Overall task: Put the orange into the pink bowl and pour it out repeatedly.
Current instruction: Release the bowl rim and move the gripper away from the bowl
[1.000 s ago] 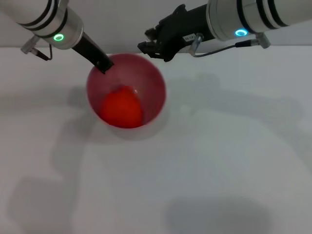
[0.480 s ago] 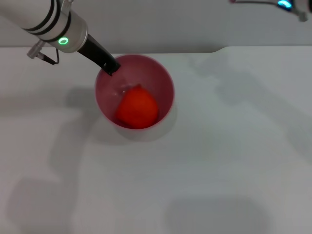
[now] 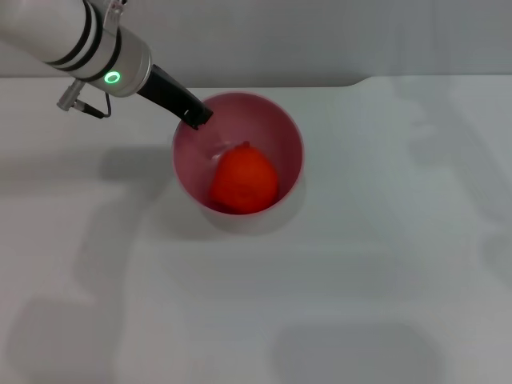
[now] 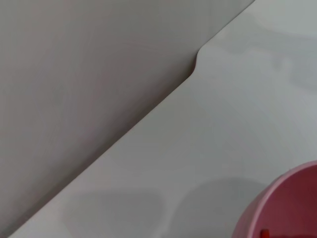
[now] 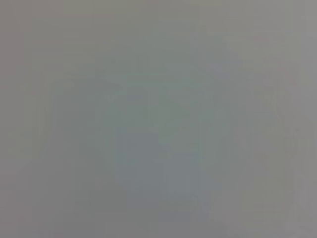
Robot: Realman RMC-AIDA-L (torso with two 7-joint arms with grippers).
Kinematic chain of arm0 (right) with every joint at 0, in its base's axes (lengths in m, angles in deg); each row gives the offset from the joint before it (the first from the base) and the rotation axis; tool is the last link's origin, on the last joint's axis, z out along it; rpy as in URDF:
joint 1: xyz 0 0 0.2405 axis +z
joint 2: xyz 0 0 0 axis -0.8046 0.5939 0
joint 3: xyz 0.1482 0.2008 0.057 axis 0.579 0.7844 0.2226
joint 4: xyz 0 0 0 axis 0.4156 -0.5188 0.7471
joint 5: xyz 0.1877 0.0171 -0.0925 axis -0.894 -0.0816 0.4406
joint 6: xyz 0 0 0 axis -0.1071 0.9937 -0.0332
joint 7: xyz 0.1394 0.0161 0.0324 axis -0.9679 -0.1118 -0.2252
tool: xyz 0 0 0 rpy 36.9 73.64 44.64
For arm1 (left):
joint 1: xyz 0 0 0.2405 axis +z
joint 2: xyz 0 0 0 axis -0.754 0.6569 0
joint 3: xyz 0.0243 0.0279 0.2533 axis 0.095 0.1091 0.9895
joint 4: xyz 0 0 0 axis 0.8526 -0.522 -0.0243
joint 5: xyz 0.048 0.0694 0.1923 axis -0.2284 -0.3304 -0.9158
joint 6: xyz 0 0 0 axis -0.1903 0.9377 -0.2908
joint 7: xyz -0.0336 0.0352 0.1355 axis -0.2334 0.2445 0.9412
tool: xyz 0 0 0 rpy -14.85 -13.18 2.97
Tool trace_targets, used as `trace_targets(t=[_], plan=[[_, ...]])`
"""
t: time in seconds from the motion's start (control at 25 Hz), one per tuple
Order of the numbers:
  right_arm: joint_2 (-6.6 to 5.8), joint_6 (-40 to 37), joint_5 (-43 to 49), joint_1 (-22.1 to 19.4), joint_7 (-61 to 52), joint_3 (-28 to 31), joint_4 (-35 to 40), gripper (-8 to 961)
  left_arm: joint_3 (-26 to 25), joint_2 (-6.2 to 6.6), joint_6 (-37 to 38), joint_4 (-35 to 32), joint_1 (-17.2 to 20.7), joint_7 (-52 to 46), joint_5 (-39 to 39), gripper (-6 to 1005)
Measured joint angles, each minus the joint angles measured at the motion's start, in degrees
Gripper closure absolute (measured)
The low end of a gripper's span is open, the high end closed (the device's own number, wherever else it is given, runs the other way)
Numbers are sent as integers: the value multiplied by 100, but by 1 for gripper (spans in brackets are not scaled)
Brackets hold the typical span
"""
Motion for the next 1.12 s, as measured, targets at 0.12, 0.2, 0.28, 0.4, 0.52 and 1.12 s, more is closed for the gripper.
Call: trace_targets(t=[0.12, 0.2, 0.28, 0.4, 0.52, 1.12], plan=[[-54, 2290, 240, 46, -511, -762, -868, 398, -1, 2, -14, 18, 28, 0, 34, 953], [-64, 2868, 368, 98, -769, -915, -1136, 398, -1, -1, -15, 23, 49, 0, 46, 953], [-77, 3631, 536, 189, -1325, -1053, -1543, 398, 5, -4, -19, 27, 76, 0, 88, 953], [-87, 4470, 585, 256, -2392, -1113, -2026, 398, 16, -4, -27, 29, 120, 0, 119, 952], [-91, 4883, 588, 146, -3375, -1080, -2229, 398, 18, 1, 20, 30, 138, -1, 120, 952], [-62, 6627, 746, -301, -4123, -1500, -3048, 398, -9, 20, 648, 30, 61, -84, 121, 951]])
